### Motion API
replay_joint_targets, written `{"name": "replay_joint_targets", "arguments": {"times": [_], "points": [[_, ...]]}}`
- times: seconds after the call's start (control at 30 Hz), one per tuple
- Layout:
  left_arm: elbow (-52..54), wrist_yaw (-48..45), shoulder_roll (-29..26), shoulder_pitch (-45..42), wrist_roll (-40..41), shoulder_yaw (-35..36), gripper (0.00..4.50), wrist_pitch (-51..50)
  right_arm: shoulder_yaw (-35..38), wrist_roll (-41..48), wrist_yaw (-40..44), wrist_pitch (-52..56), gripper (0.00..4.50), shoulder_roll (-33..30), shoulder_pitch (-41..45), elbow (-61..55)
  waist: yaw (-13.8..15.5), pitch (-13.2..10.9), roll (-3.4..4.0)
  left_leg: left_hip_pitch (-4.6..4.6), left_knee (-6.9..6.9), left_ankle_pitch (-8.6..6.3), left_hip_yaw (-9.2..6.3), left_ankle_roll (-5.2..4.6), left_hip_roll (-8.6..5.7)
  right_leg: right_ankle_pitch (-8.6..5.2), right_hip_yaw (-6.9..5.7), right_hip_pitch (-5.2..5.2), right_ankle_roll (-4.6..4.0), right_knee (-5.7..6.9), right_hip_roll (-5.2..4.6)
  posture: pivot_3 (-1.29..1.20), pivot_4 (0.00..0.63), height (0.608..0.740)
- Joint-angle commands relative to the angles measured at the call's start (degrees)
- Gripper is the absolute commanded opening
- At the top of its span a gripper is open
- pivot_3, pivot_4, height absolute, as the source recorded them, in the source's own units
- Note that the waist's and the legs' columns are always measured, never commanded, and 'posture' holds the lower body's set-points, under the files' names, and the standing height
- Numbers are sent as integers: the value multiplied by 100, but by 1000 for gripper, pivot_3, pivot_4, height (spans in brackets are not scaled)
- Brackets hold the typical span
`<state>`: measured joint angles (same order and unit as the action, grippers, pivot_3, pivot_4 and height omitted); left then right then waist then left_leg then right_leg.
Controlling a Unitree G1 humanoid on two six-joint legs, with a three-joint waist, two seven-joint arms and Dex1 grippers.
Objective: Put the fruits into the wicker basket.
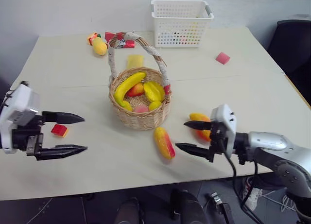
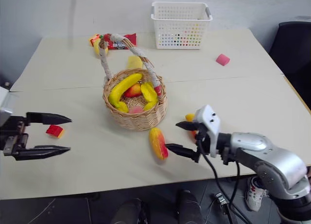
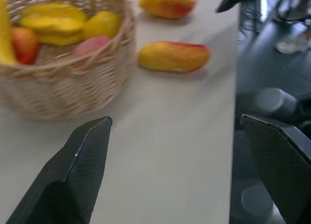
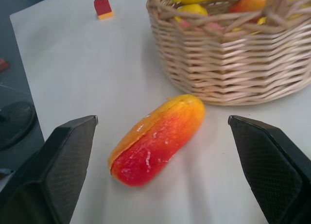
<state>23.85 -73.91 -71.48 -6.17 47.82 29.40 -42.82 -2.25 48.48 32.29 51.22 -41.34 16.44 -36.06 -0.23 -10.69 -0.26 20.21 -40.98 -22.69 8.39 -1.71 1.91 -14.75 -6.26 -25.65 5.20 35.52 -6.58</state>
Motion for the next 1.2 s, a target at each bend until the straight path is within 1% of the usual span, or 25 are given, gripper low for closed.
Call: {"name": "replay_joint_targets", "arguments": {"times": [0.03,0.1,0.17,0.3,0.4,0.47,0.57,0.63,0.67,0.73,0.77,0.8,0.93,1.0,1.03,1.07,1.13,1.2], "points": [[55,-181,-70,-816,19,-910,4465,254,-441,-203,-483,252,4500,363,172,-122,-5,-1,3,0,3,0,2,2,-3,1,1,0,-1,12,3,0,150,740],[-52,-190,2,-1274,-14,-1290,4465,262,-677,-340,-648,425,4500,538,255,-30,-5,-2,4,2,5,-1,6,5,-13,0,1,-4,-4,14,9,0,150,740],[-106,-220,27,-1499,-41,-1475,4465,253,-884,-512,-716,555,4500,622,319,69,-30,-2,4,6,5,-3,12,7,-11,0,0,-7,-4,9,23,0,150,740],[-102,-225,55,-1612,-40,-1561,4465,226,-1073,-848,-921,726,4500,848,472,405,-98,-2,4,7,5,-4,28,9,-6,-3,-1,-7,-8,6,33,0,150,740],[-70,-186,91,-1578,-57,-1543,4465,264,-1171,-646,-681,905,4500,1035,497,459,-134,-2,4,9,4,-3,31,10,-5,-4,0,-7,-8,6,33,0,150,740],[-76,-156,119,-1580,-91,-1546,4465,295,-1302,-660,-527,951,4500,1078,491,473,-136,-2,4,9,5,-3,29,11,-4,-4,0,-7,-8,7,34,0,150,740],[-128,-112,173,-1630,-155,-1578,4500,343,-1392,-868,-515,843,3899,1192,487,598,-138,-2,4,9,5,-3,28,11,-3,-4,0,-7,-8,6,36,0,150,740],[-167,-90,224,-1657,-179,-1585,4500,372,-1302,-925,-444,736,3269,1176,467,628,-138,-2,4,9,4,-3,29,11,-4,-4,0,-6,-8,6,35,0,150,740],[-197,-71,259,-1671,-183,-1577,4500,385,-1192,-886,-352,707,2852,1106,429,578,-138,-2,4,9,4,-3,29,11,-4,-4,1,-6,-8,6,35,0,150,740],[-285,-38,329,-1693,-192,-1546,4500,410,-859,-690,-138,732,2220,901,311,401,-124,-2,4,9,5,-3,29,11,-4,-4,1,-6,-8,6,35,0,150,740],[-346,1,378,-1720,-186,-1521,4500,407,-581,-489,16,744,1990,770,224,278,-115,-2,3,10,4,-3,29,11,-4,-4,0,-6,-8,5,35,0,150,740],[-420,50,432,-1750,-165,-1484,4500,390,-257,-220,132,835,1911,650,131,192,-109,-2,4,14,4,-3,29,11,-4,-4,-3,-4,-8,2,36,0,150,740],[-672,262,633,-1846,-136,-1347,4500,389,1146,705,412,1191,1904,-9,-67,142,-107,-2,2,15,2,-2,21,9,-5,-3,-1,-3,-7,0,35,0,150,740],[-724,422,759,-1947,-179,-1350,4500,435,1637,781,591,1216,1904,-448,17,407,-106,-2,2,10,2,-2,15,9,-5,-3,2,-1,-6,2,35,0,150,740],[-738,469,803,-1980,-193,-1352,4500,452,1726,760,632,1192,1904,-583,64,517,-105,-1,1,8,2,-1,10,8,-5,-2,6,-1,-6,3,34,0,150,740],[-747,559,883,-2053,-177,-1355,4500,447,1634,469,689,1019,1904,-757,278,832,-114,-1,1,4,2,-2,6,8,-4,-2,8,1,-6,4,34,0,150,740],[-753,684,1003,-2164,-148,-1359,4500,429,1260,-184,846,576,1904,-1005,767,1515,-149,-1,1,-3,1,-2,9,8,-3,-2,14,4,-5,7,34,0,150,740],[-761,765,1093,-2212,-185,-1349,4500,456,676,-869,1159,6,1904,-1030,1570,2443,-180,-1,1,-7,1,0,15,5,-3,0,18,3,-2,8,32,0,150,740]]}}
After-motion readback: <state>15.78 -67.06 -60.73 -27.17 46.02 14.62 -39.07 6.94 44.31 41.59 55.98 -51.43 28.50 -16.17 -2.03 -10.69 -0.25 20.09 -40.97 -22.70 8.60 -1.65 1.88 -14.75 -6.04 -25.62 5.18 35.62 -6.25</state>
